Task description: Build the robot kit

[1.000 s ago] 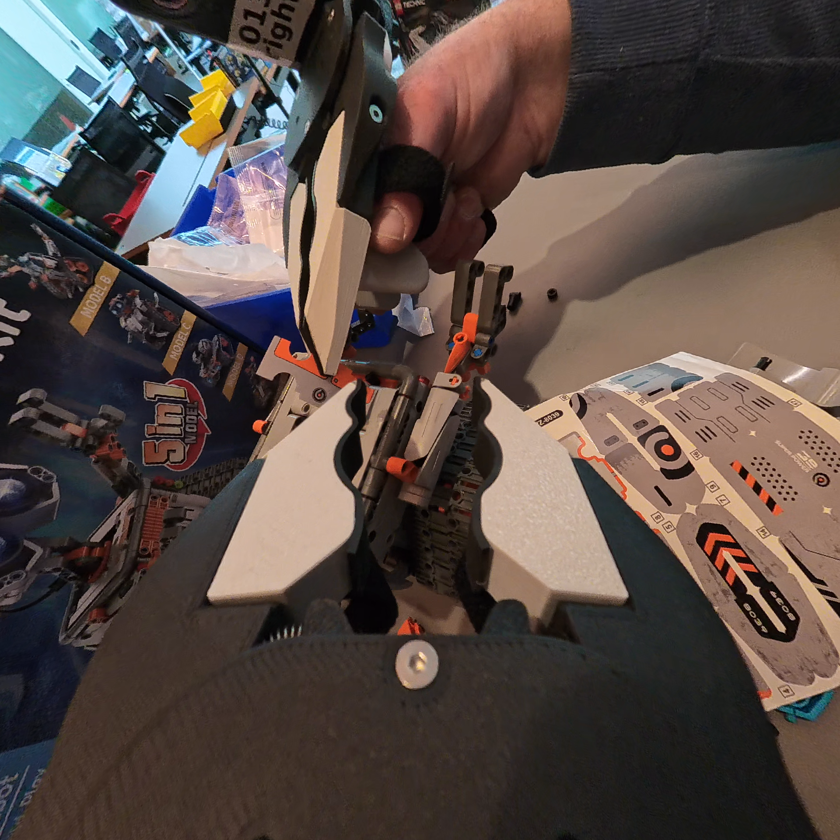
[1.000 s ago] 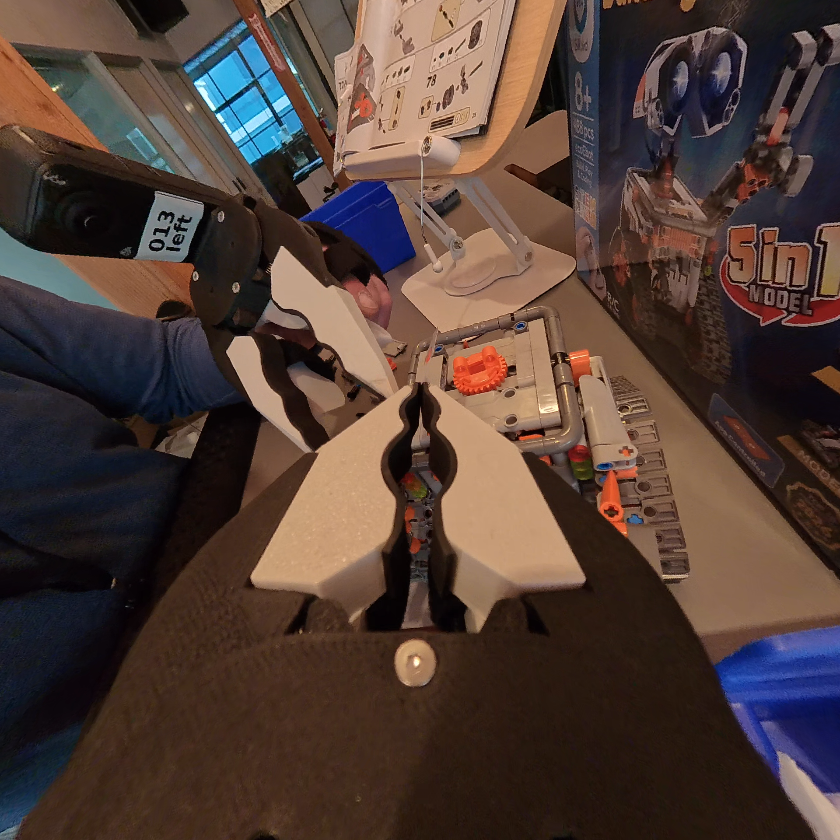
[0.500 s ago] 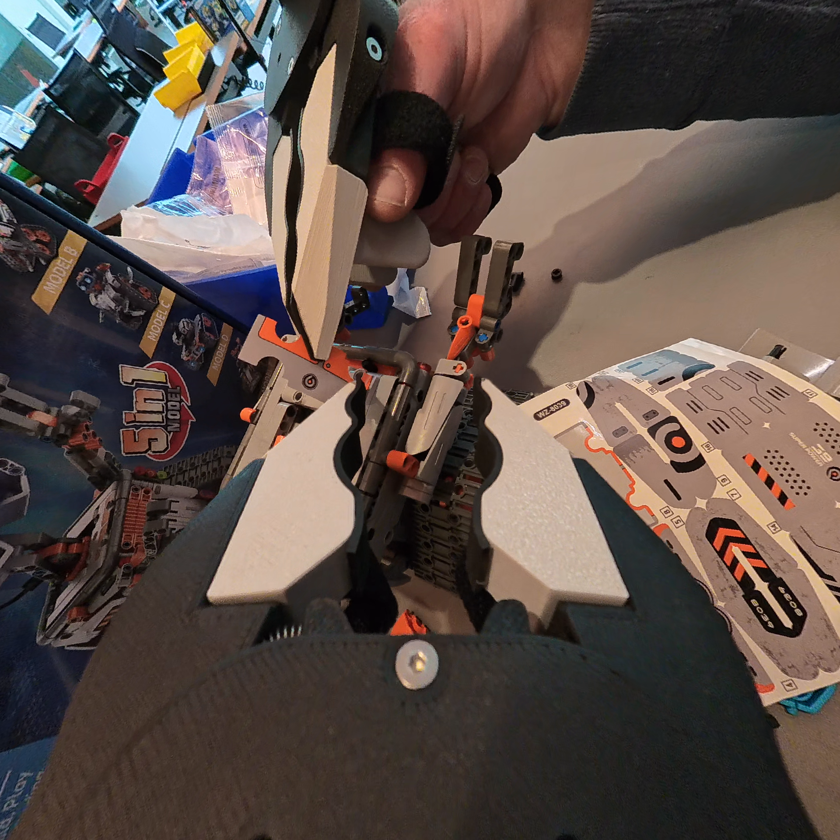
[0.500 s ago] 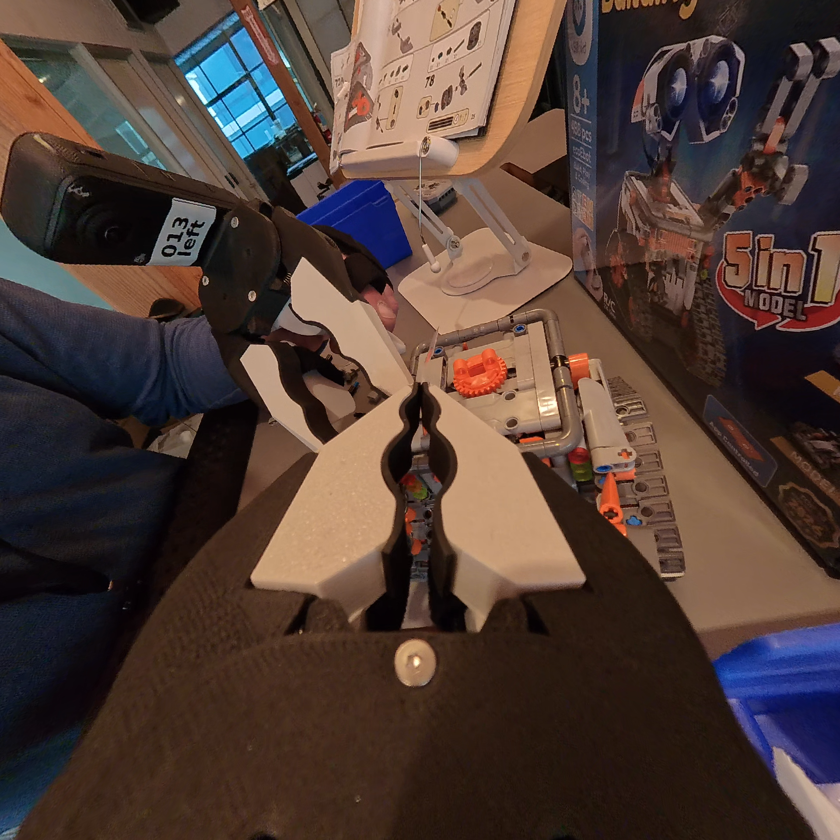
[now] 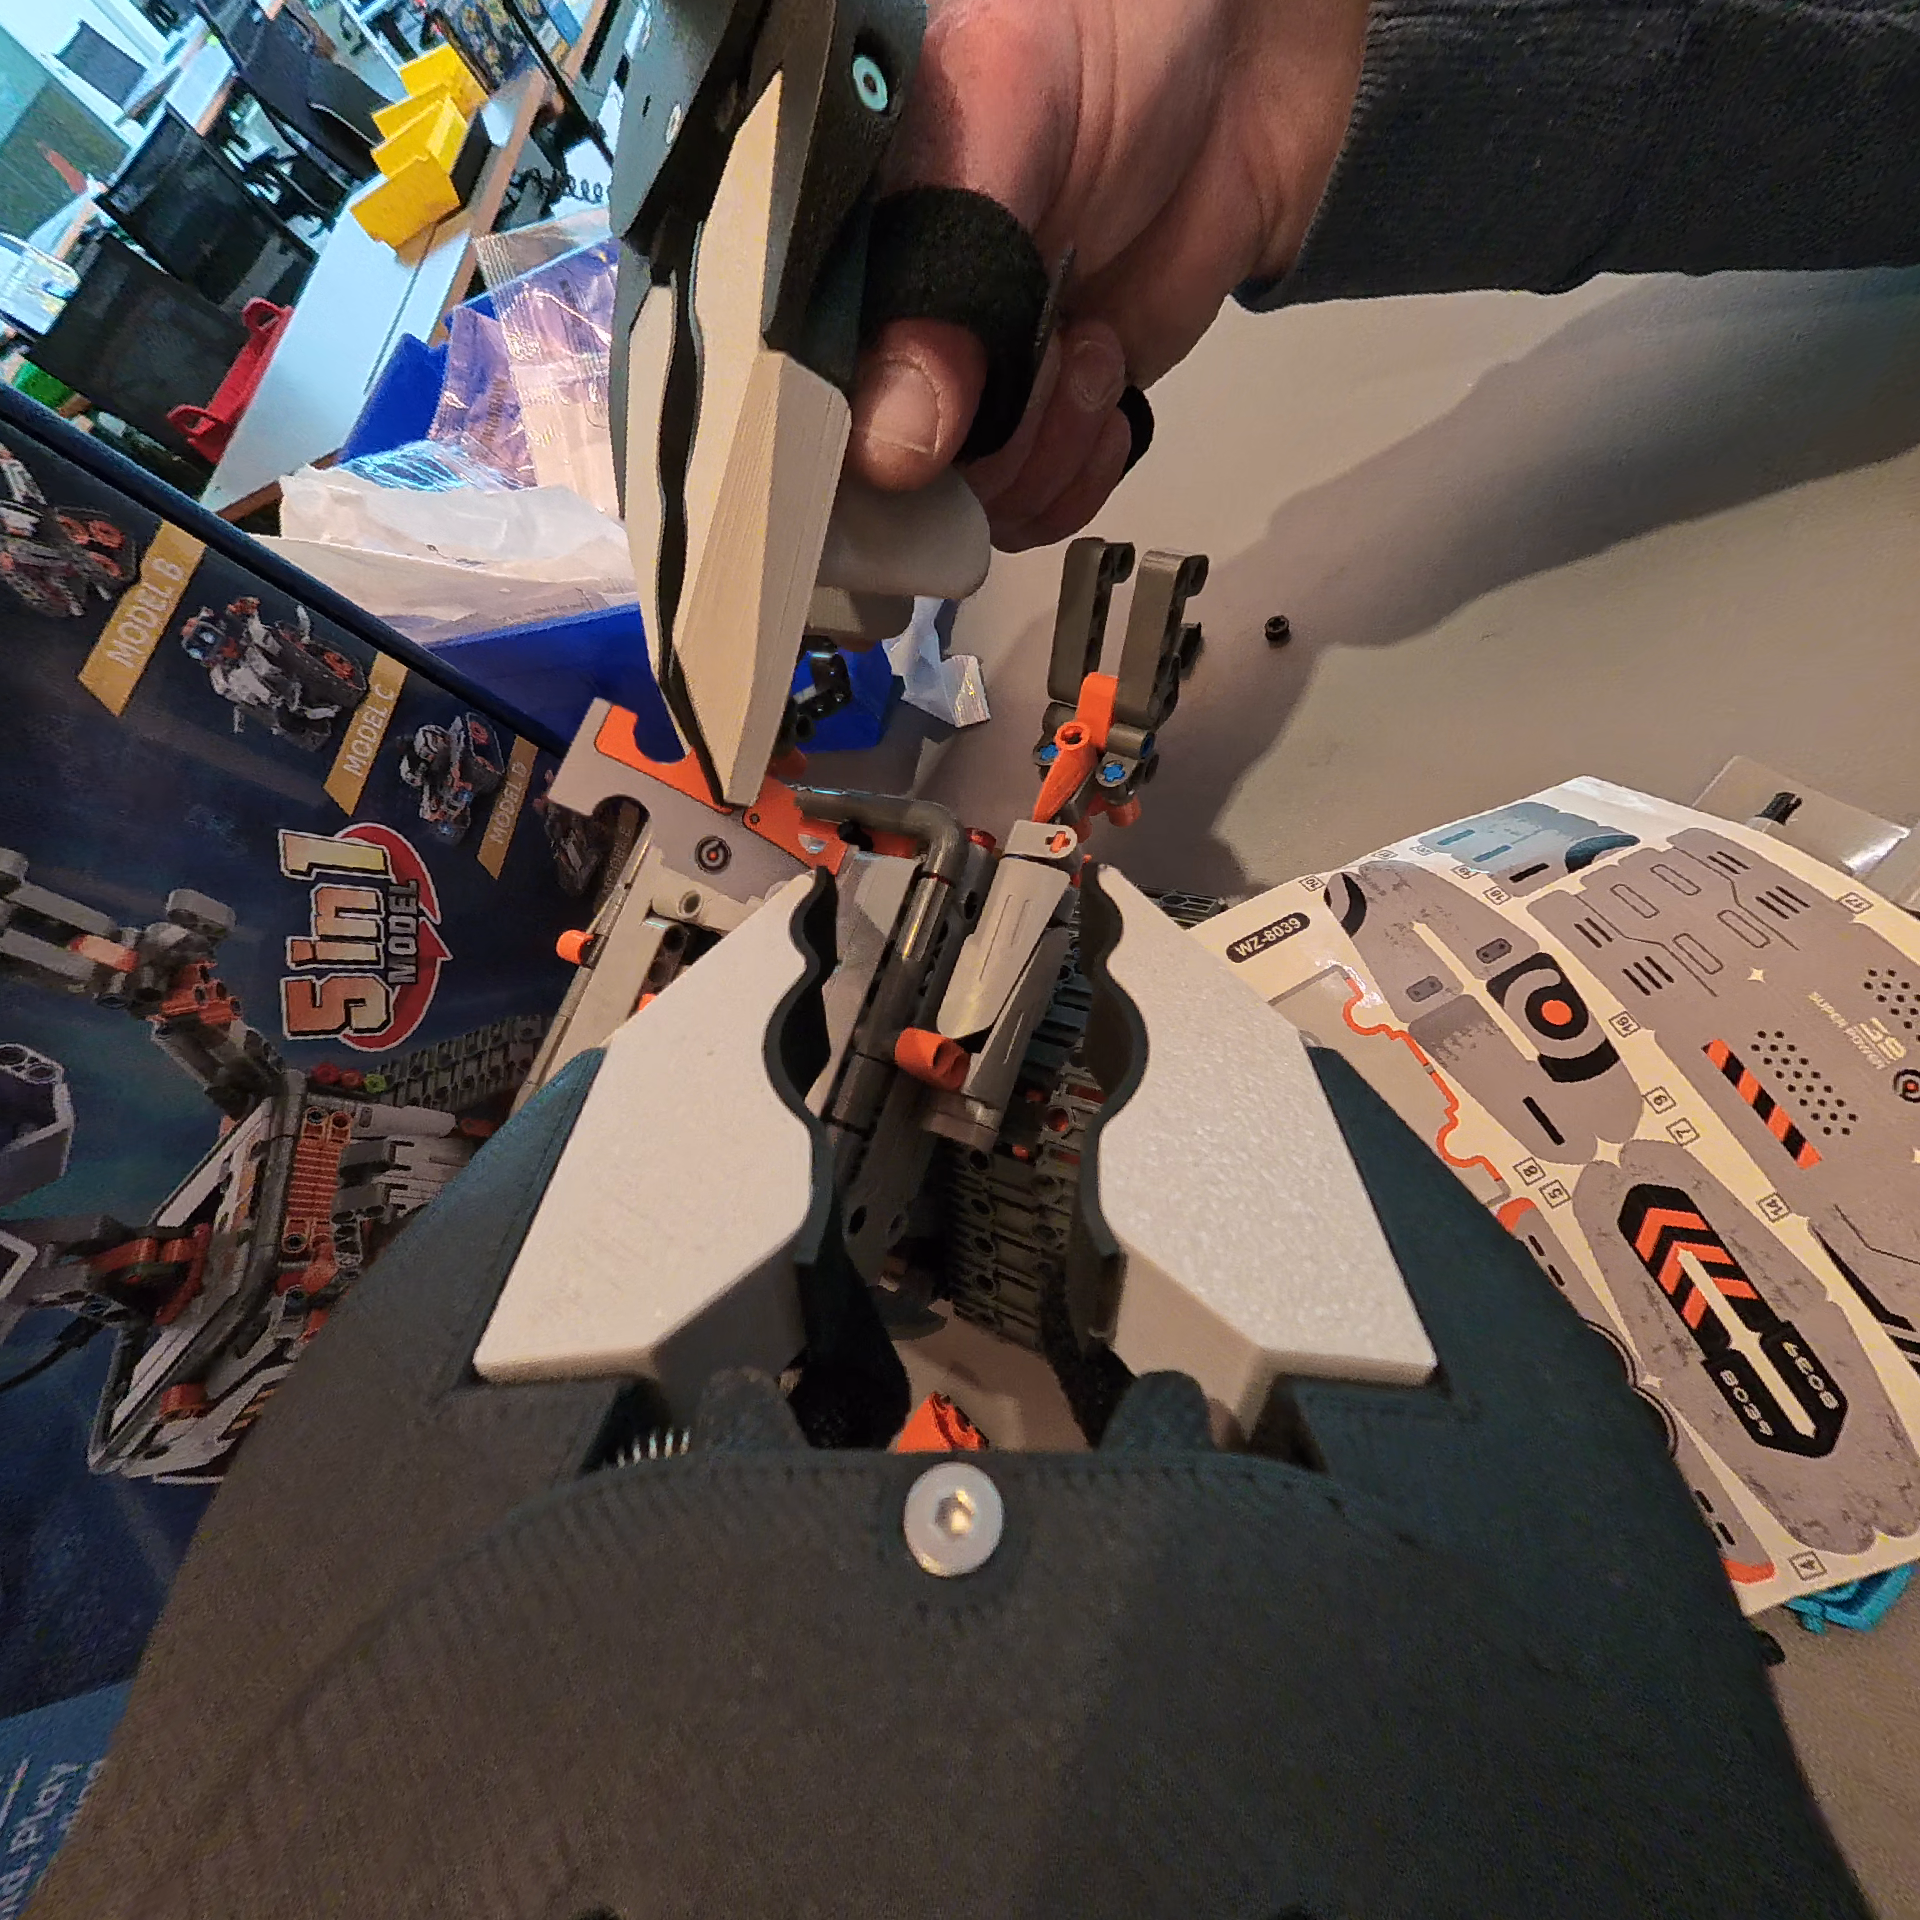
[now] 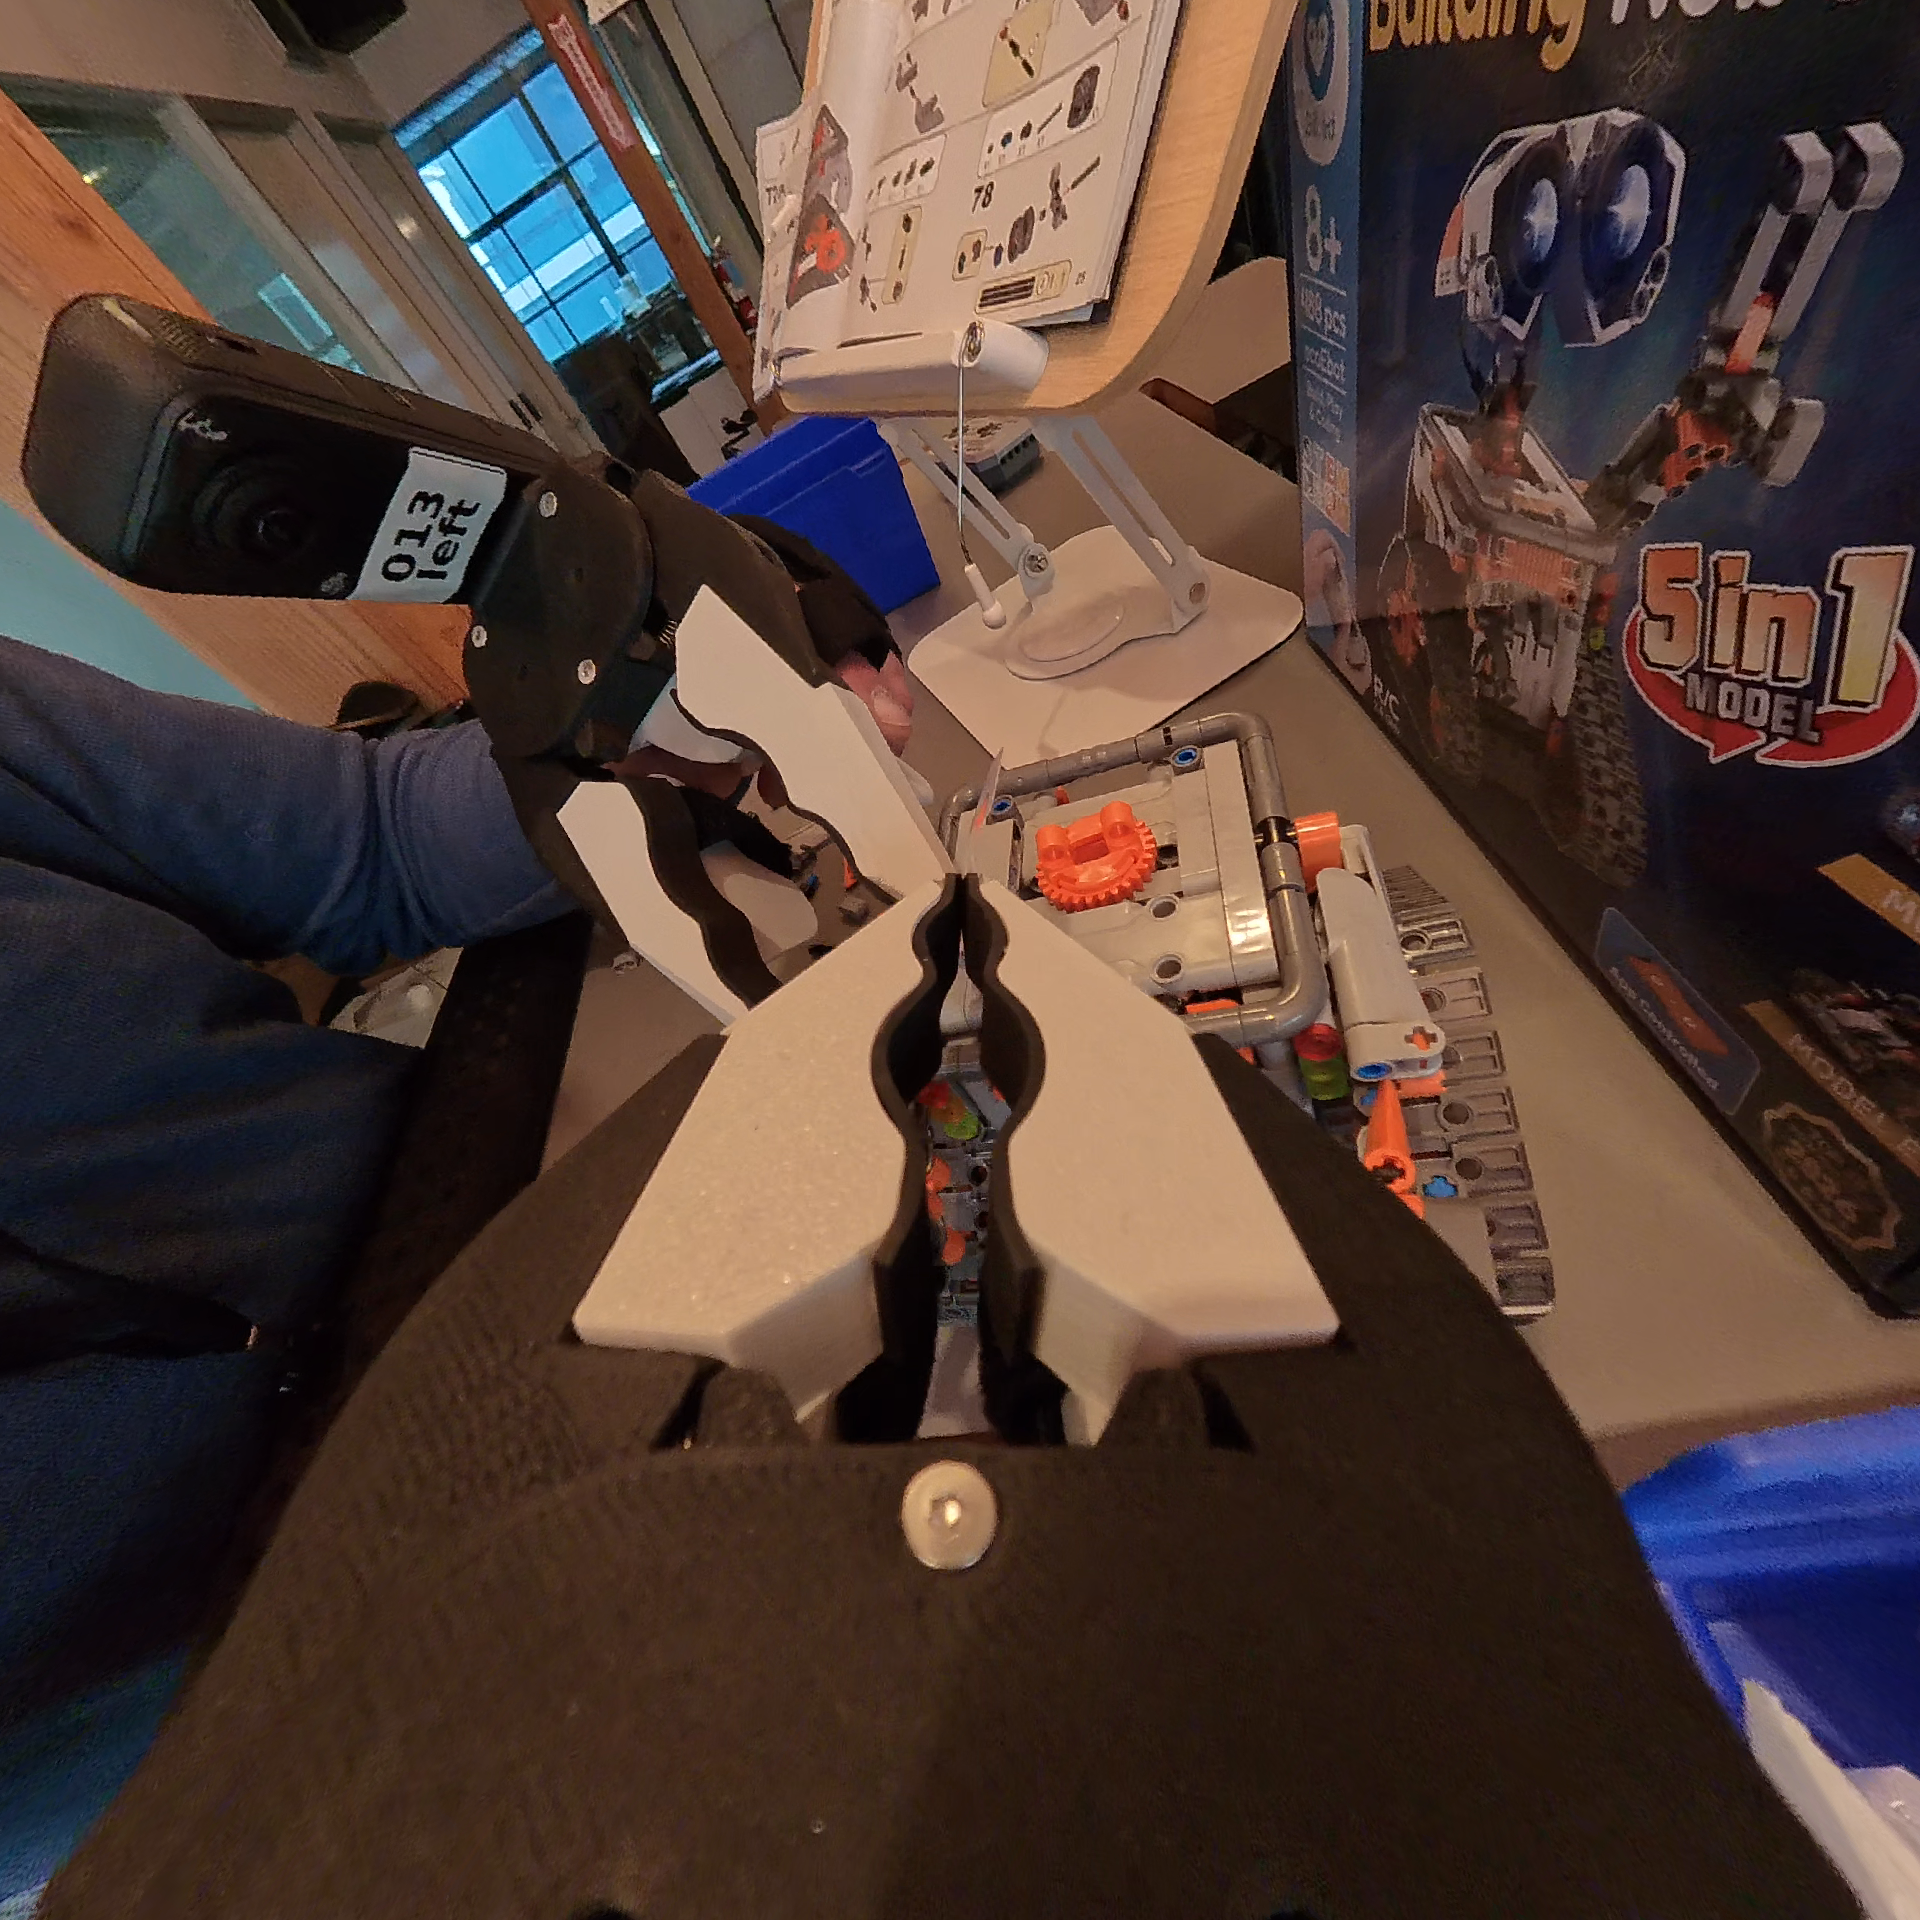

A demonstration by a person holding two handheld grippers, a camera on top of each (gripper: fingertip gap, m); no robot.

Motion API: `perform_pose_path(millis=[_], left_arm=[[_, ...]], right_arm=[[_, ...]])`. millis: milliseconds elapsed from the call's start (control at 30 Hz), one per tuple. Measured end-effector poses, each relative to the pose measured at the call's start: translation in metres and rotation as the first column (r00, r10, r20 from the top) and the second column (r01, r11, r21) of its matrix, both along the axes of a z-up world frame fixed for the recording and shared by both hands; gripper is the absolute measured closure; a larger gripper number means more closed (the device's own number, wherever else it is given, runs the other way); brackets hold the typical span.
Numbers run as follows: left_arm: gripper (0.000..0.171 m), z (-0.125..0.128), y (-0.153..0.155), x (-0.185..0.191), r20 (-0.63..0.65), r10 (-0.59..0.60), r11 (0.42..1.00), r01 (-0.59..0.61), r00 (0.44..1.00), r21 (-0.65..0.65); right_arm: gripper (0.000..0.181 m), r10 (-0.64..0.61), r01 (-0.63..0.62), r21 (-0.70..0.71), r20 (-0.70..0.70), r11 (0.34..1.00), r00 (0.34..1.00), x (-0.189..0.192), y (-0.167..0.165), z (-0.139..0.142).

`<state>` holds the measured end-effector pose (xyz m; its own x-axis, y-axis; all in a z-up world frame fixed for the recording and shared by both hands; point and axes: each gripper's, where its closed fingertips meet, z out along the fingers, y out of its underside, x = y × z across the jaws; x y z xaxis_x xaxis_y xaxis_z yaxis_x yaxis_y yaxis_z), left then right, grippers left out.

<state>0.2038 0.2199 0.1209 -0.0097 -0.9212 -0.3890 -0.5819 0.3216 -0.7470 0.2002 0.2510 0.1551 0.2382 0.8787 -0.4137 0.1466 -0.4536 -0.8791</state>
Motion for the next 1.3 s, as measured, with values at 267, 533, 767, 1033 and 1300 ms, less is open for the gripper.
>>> perform_pose_path(millis=[267,533,767,1033,1300], left_arm=[[0.127,0.0000,-0.0015,0.0005,-0.001,-0.003,1.000,0.003,1.000,0.003],[0.127,0.0010,-0.0014,0.0003,0.001,-0.006,1.000,0.006,1.000,0.003],[0.127,0.0009,-0.0017,-0.0010,0.003,-0.011,1.000,0.011,1.000,-0.004],[0.127,-0.0009,-0.0033,-0.0011,-0.002,-0.016,1.000,0.016,1.000,-0.007],[0.127,-0.0037,-0.0023,-0.0014,-0.009,-0.012,1.000,0.012,1.000,-0.009]], right_arm=[[0.181,0.010,-0.010,-0.001,-0.002,1.000,1.000,-0.0020,-0.0027,0.0021],[0.181,0.016,-0.016,-0.007,-0.005,1.000,1.000,-0.0019,-0.0047,0.0038],[0.181,0.019,-0.019,-0.017,-0.003,1.000,1.000,-0.0023,-0.0052,0.0024],[0.181,0.025,-0.025,-0.030,-0.003,0.999,1.000,-0.0028,-0.0045,-0.0018],[0.181,0.022,-0.022,-0.029,-0.002,0.999,1.000,-0.0027,-0.0035,-0.0034]])
